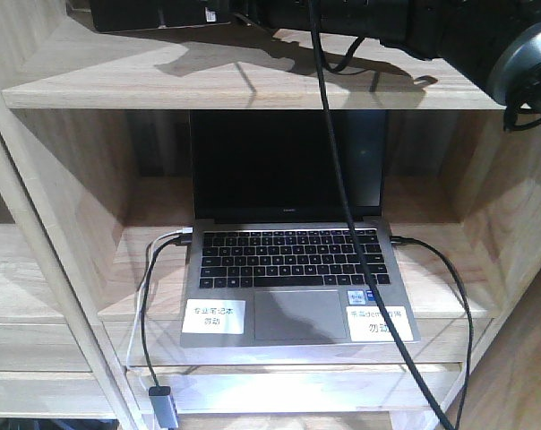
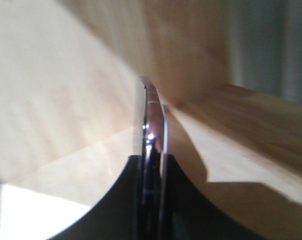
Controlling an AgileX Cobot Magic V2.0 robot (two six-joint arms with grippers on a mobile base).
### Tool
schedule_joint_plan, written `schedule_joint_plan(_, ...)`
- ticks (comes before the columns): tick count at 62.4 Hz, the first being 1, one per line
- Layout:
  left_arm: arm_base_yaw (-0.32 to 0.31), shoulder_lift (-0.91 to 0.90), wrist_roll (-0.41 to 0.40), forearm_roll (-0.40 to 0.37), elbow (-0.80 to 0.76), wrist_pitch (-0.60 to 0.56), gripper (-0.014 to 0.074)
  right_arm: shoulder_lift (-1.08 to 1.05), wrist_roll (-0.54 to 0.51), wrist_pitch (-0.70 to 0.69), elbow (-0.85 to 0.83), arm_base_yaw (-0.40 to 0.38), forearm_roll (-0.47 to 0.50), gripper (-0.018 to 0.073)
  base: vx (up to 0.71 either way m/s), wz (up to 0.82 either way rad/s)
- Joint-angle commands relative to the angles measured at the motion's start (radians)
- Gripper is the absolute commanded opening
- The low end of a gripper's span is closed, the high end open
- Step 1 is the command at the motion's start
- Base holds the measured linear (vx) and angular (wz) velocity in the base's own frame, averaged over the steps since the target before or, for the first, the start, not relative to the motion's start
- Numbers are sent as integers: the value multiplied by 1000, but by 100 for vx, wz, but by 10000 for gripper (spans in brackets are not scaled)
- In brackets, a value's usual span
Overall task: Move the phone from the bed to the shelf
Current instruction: 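Lower the phone flat onto the upper shelf with the right gripper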
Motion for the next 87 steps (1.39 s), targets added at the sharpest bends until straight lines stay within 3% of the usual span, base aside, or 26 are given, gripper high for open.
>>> schedule_joint_plan(1,0,-8,0,-9,7,-70,1,-45,-12,-25,-35,-1,7,-1,0,0)
schedule_joint_plan(22,0,-8,0,-9,7,-70,1,-30,-11,-31,-35,-1,-24,13,0,0)
schedule_joint_plan(34,0,-8,0,-9,7,-70,1,-30,-11,-36,-35,-1,-24,65,0,0)
schedule_joint_plan(46,0,-8,0,-9,7,-70,1,-30,-11,-45,-35,-1,-24,218,0,0)
schedule_joint_plan(62,0,-8,0,-9,7,-70,1,-34,-2,-96,-35,-1,-25,615,0,0)
schedule_joint_plan(69,0,-8,0,-9,7,-70,1,-47,-2,-114,-35,-1,-58,718,0,0)
schedule_joint_plan(87,0,-8,0,-9,7,-70,1,-77,1,-133,-35,-2,-125,694,0,0)
